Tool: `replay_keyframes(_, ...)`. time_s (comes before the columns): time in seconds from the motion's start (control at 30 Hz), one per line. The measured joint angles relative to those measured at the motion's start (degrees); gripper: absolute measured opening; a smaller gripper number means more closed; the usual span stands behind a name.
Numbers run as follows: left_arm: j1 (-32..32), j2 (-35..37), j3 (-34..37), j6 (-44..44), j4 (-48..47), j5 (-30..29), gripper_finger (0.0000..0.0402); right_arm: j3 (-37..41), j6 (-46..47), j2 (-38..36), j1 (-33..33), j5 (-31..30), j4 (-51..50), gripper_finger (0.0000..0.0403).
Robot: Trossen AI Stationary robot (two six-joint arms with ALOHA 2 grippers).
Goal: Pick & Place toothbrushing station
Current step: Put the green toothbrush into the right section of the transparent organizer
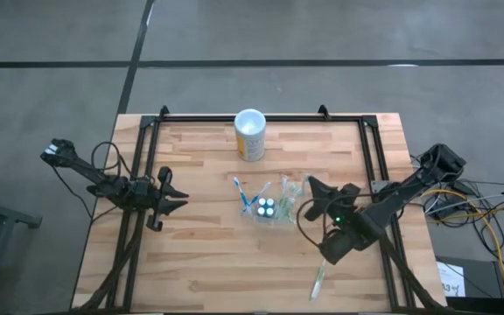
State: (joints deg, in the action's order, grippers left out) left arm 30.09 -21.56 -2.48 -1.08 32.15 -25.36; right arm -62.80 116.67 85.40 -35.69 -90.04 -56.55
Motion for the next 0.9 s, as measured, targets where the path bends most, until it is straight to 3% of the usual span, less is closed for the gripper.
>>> replay_keyframes(0.33, 0.02, -0.02, 0.0, 0.0, -0.18, 0.02, 0.0083, -7.33, -3.33, 6.95, 2.67, 0.38, 0.04, 0.0008)
replay_keyframes(0.6, 0.02, 0.0, 0.0, 0.0, -0.25, 0.02, 0.0083, -8.64, -0.46, 10.22, 2.48, 5.84, 0.2, 0.0008)
replay_keyframes(0.9, 0.02, -0.02, 0.0, 0.0, -0.51, 0.0, 0.0083, -11.41, -0.87, 10.11, 0.71, 2.58, 0.4, 0.0008)
